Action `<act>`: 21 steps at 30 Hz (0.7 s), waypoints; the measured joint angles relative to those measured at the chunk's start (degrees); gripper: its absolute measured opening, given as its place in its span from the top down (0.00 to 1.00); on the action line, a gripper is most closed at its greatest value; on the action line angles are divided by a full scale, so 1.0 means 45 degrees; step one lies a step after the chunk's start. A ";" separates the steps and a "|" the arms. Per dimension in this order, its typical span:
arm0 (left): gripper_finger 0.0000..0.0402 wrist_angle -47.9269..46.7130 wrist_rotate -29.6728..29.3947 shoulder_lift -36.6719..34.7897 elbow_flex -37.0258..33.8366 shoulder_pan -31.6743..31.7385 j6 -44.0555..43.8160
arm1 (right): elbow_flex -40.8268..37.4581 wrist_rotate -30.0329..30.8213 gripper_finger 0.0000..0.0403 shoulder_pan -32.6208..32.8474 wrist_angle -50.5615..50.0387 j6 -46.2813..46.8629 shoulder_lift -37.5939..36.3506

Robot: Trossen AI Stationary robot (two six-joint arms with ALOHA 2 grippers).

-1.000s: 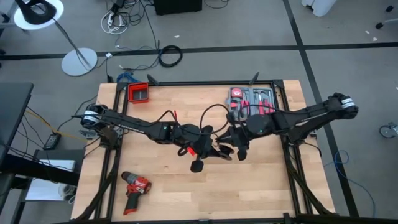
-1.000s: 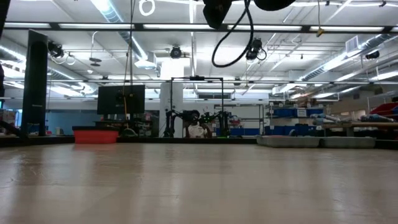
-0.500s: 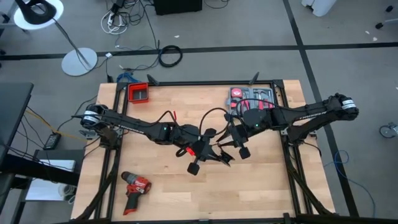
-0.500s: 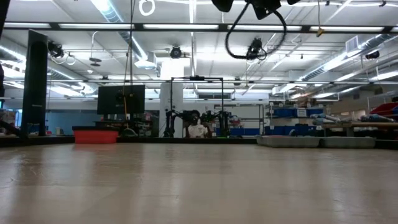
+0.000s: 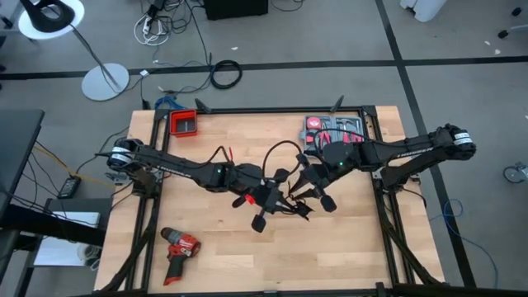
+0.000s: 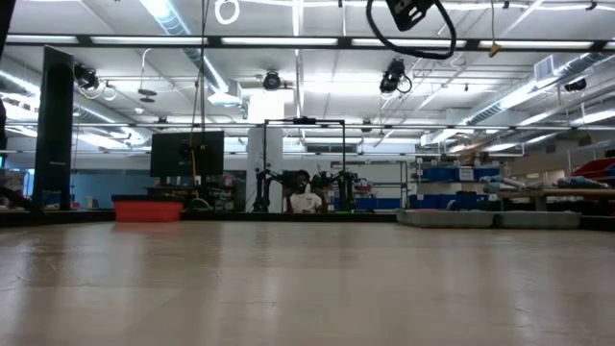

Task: Coil cords
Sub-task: Coil the black wire onto the black spool

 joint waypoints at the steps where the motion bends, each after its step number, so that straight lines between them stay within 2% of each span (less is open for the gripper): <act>1: 1.00 0.0130 -0.0011 0.0000 -0.0002 0.0003 0.0007 | 0.0000 0.0000 0.76 0.0000 -0.0090 0.0106 0.0000; 9: 1.00 0.0641 -0.0236 -0.0042 0.0000 -0.0054 0.0316 | -0.0216 0.0000 0.77 0.0029 -0.0528 0.0621 0.0000; 21: 1.00 0.0588 -0.1936 -0.0045 -0.0002 -0.0646 0.1637 | -0.3045 0.0205 0.77 0.0044 0.3563 0.2377 -0.0151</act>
